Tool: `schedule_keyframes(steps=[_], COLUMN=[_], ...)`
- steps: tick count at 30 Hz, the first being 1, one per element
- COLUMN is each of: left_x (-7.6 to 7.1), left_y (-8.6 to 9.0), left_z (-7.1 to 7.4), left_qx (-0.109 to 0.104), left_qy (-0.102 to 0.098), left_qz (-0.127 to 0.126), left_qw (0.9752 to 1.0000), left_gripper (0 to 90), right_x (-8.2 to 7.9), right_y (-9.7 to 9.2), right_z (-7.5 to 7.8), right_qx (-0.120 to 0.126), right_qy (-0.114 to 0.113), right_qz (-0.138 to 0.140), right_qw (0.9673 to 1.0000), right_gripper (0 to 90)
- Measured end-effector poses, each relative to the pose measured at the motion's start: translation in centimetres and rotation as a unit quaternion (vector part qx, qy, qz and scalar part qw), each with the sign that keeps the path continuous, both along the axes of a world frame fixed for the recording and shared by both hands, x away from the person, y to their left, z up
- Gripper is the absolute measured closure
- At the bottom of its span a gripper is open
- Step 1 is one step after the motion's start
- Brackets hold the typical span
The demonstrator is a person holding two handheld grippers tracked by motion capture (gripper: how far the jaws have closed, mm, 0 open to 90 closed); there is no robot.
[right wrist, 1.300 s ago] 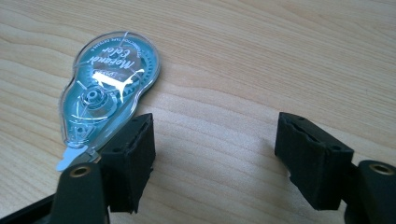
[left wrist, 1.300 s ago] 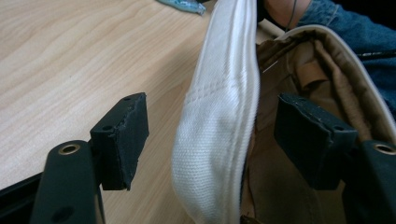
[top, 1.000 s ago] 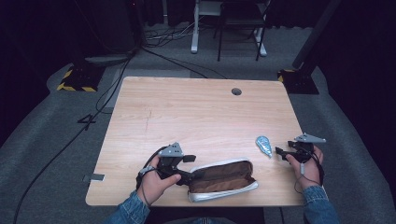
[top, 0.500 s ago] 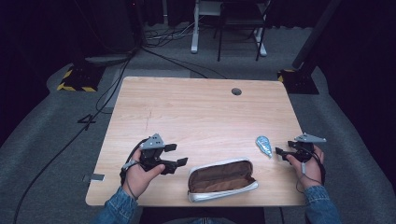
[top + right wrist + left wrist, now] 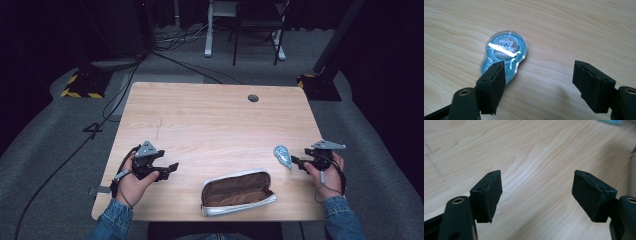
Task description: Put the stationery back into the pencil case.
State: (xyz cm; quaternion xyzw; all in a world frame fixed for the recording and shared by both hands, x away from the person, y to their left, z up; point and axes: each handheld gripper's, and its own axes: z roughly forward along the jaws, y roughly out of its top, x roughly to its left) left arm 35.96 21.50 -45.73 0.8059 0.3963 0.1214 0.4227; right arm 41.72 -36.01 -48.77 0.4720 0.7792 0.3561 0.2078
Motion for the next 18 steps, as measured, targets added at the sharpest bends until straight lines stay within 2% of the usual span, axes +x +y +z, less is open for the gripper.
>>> schedule_keyframes(steps=[3,8,10,12,15,18], left_x=[0.2,0.6,1.0,1.1,1.4,1.6], left_y=[0.8,2.2,3.1,3.4,4.0,4.3], left_z=[-0.7,-1.6,-2.3,-2.6,-3.2,-3.5], left_qx=[0.014,0.026,0.035,0.036,0.055,0.071], left_qy=[0.011,0.027,0.039,0.040,0.040,0.038], left_qz=[0.010,0.034,0.054,0.061,0.076,0.079], left_qw=[0.9998,0.9987,0.9972,0.9966,0.9948,0.9936], left_gripper=[24.3,21.5,21.8,20.9,19.5,18.2], right_x=[0.3,0.5,0.6,0.6,0.5,0.5], right_y=[0.8,1.8,2.1,2.2,2.9,3.3], right_z=[0.3,0.4,0.3,0.3,0.1,-0.1], right_qx=[0.000,0.001,0.005,0.005,0.005,0.001], right_qy=[-0.004,0.001,0.002,0.002,0.007,0.014], right_qz=[0.010,0.023,0.024,0.027,0.036,0.038], right_qw=[0.9999,0.9997,0.9997,0.9996,0.9993,0.9992], right_gripper=[25.8,24.7,24.4,24.3,24.4,26.0])
